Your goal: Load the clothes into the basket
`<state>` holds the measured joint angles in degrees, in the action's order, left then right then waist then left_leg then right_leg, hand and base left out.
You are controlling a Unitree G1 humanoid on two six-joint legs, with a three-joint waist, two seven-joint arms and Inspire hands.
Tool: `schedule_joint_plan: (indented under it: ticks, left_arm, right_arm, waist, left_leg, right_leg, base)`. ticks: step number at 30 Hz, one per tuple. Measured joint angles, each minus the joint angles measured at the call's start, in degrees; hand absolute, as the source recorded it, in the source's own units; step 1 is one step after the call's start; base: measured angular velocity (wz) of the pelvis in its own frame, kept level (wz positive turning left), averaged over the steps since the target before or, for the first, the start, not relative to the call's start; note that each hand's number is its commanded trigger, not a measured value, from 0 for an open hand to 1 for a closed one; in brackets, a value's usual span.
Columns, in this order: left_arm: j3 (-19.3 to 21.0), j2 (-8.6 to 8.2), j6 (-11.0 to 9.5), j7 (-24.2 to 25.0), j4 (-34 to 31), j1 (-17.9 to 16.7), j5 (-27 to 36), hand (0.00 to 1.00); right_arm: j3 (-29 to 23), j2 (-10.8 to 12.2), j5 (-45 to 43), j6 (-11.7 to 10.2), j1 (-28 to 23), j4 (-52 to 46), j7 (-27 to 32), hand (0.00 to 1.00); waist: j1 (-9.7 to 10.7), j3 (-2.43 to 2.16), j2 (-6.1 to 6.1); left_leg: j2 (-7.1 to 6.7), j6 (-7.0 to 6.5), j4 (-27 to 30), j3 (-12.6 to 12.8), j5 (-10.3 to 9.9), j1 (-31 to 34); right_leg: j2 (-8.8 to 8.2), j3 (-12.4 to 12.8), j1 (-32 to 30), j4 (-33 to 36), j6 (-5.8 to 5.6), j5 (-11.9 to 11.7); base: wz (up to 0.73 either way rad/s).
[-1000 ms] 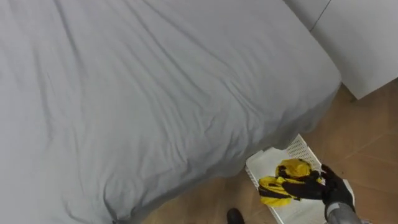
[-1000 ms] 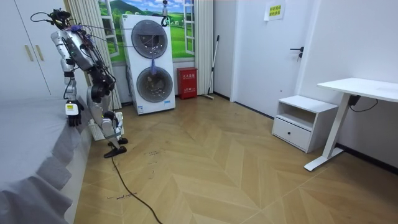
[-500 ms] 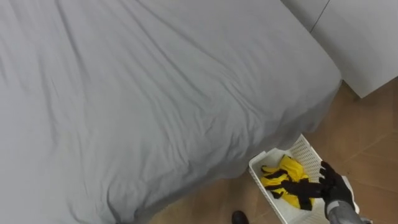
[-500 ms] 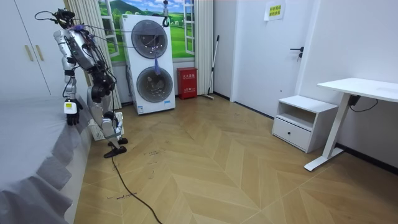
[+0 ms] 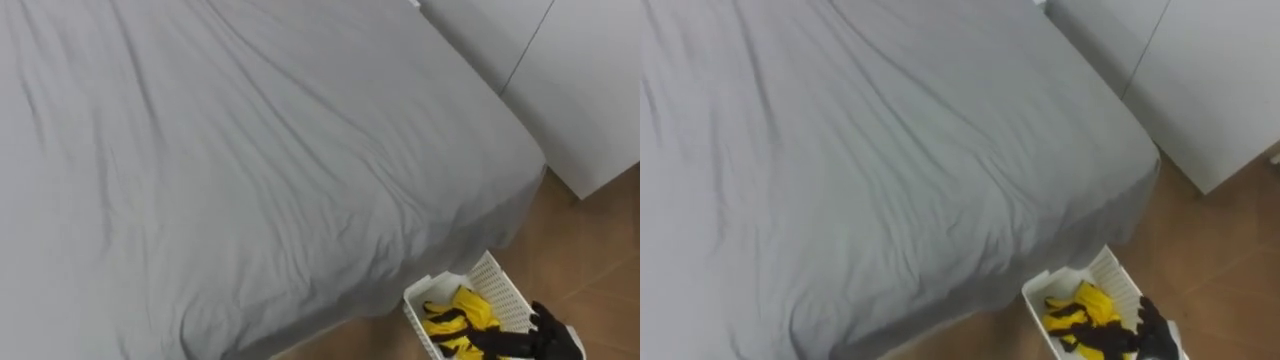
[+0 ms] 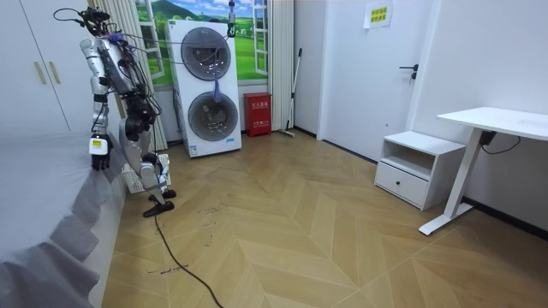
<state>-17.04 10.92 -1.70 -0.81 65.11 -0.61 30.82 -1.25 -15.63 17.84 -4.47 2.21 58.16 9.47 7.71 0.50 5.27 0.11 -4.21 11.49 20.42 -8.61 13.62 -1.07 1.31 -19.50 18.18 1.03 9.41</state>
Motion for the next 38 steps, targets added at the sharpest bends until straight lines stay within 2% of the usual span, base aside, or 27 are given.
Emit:
schedule_joint_plan:
  ticks: [2, 6, 11, 12, 14, 16, 18, 23, 26, 27, 30, 33, 38]
  left_arm:
    - [1.29, 0.05, 0.09, 0.0, -1.54, -1.5, -0.34, 0.0]
    - [4.06, 0.59, -0.01, -0.01, -2.8, -5.47, -4.87, 0.0]
    - [7.36, 0.36, -0.16, -0.77, -3.18, -8.69, -14.27, 0.0]
    - [8.98, -0.24, -0.16, -1.09, -3.18, -8.99, -16.27, 0.0]
    - [10.81, -0.97, -0.17, -1.54, -3.19, -9.03, -17.59, 0.0]
    - [11.66, -1.71, -0.29, -2.02, -3.18, -8.91, -18.12, 0.0]
    - [11.84, -2.32, -0.36, -2.49, -3.12, -8.76, -18.21, 0.0]
    - [12.53, -2.86, -0.36, -2.84, -3.28, -8.87, -20.54, 0.0]
    - [14.12, -3.73, -0.36, -3.31, -3.43, -8.38, -22.96, 0.0]
    - [14.32, -3.76, -0.36, -3.47, -3.42, -7.89, -23.92, 0.0]
    - [14.99, -3.82, -0.35, -3.67, -3.28, -6.98, -27.61, 0.0]
    - [15.01, -4.17, -0.34, -3.84, -3.23, -6.04, -30.5, 0.0]
    - [15.16, -5.01, -0.35, -4.91, -2.96, -5.57, -31.61, 0.0]
  right_arm:
    - [-0.02, 0.03, 0.07, 0.24, -2.06, -0.04, -0.42, 0.0]
    - [0.06, 0.46, 0.24, 0.31, -7.32, 0.24, -2.02, 0.0]
    - [0.02, 3.42, 0.93, 0.88, -10.05, 6.03, -4.37, 0.0]
    - [0.0, 4.15, 0.92, 0.96, -10.41, 6.92, -5.31, 0.0]
    - [0.03, 5.4, 0.9, 1.16, -10.33, 8.58, -6.46, 0.0]
    - [0.21, 6.81, 0.64, 1.51, -10.28, 9.43, -7.84, 0.0]
    - [0.91, 7.17, 0.38, 1.52, -10.03, 10.01, -8.56, 0.0]
    - [3.84, 7.06, -3.09, 2.66, -7.26, 11.6, -8.85, 0.0]
    - [4.68, 7.18, -4.75, 3.63, -5.82, 12.87, -8.86, 0.0]
    - [4.82, 7.47, -5.23, 3.97, -5.19, 12.86, -8.91, 0.0]
    - [5.39, 8.59, -6.45, 4.14, -3.45, 12.9, -9.38, 0.0]
    - [7.41, 8.95, -6.95, 4.18, -2.15, 12.9, -9.7, 0.0]
    - [8.82, 9.2, -6.58, 4.0, -1.74, 13.68, -10.47, 0.0]
  waist:
    - [-0.15, -0.32, -0.69]
    - [-0.55, -0.48, -2.46]
    - [-0.86, -0.75, -3.82]
    - [-1.88, -0.62, -3.94]
    - [-1.97, -0.43, -4.11]
    - [-2.8, -0.02, -4.77]
    - [-3.3, -0.06, -4.66]
    - [-4.06, -0.16, -5.44]
    - [-6.05, -0.12, -6.09]
    - [-6.5, 0.03, -6.42]
    - [-6.64, 0.22, -6.98]
    - [-7.21, 0.26, -7.04]
    - [-8.03, 0.26, -7.04]
  left_leg:
    - [0.06, 0.05, -0.27, -0.48, -0.03, -1.3]
    - [0.04, 0.66, -2.1, -2.36, -0.41, -6.36]
    - [-0.23, 1.2, -3.23, -5.32, -0.85, -10.47]
    - [-0.3, 1.3, -3.25, -5.54, -0.91, -11.16]
    - [-0.6, 1.32, -3.26, -6.72, -0.92, -12.13]
    - [-0.89, 1.38, -3.27, -7.98, -0.99, -13.27]
    - [-1.08, 1.27, -3.27, -9.0, -1.16, -13.75]
    - [-1.92, 1.22, -2.91, -12.59, -1.15, -13.93]
    - [-2.12, 1.19, -2.73, -13.1, -1.17, -14.22]
    - [-2.23, 1.19, -2.68, -13.46, -1.17, -14.38]
    - [-2.57, 1.17, -2.48, -14.77, -1.16, -14.35]
    - [-2.81, 1.05, -2.29, -15.69, -1.23, -14.29]
    - [-2.83, 0.99, -2.3, -15.93, -1.27, -14.39]
  right_leg:
    - [0.07, -0.55, 2.2, -1.59, -0.04, -0.17]
    - [0.17, -2.76, 8.7, -5.31, -0.02, -0.28]
    - [0.31, -4.79, 15.22, -8.43, -0.02, -0.25]
    - [0.27, -5.32, 16.11, -8.74, -0.03, -0.21]
    - [0.09, -6.43, 17.98, -9.7, -0.08, -0.09]
    - [-0.23, -7.59, 19.61, -10.57, -0.15, 0.15]
    - [-0.58, -8.92, 20.48, -10.54, -0.28, 0.53]
    - [-0.83, -11.63, 22.14, -10.53, -0.54, 1.24]
    - [-1.01, -12.62, 23.13, -10.63, -0.63, 1.43]
    - [-1.11, -12.91, 23.56, -10.65, -0.65, 1.56]
    - [-1.36, -13.91, 24.15, -10.54, -0.74, 1.91]
    - [-1.41, -14.39, 24.41, -10.51, -0.91, 2.14]
    - [-1.47, -14.84, 24.71, -10.39, -0.94, 2.14]
  base:
    - [0.2]
    - [0.18]
    - [0.28]
    - [0.21]
    - [0.3]
    - [0.3]
    - [0.32]
    - [0.36]
    - [0.15]
    - [0.17]
    - [0.22]
    - [0.14]
    - [0.05]
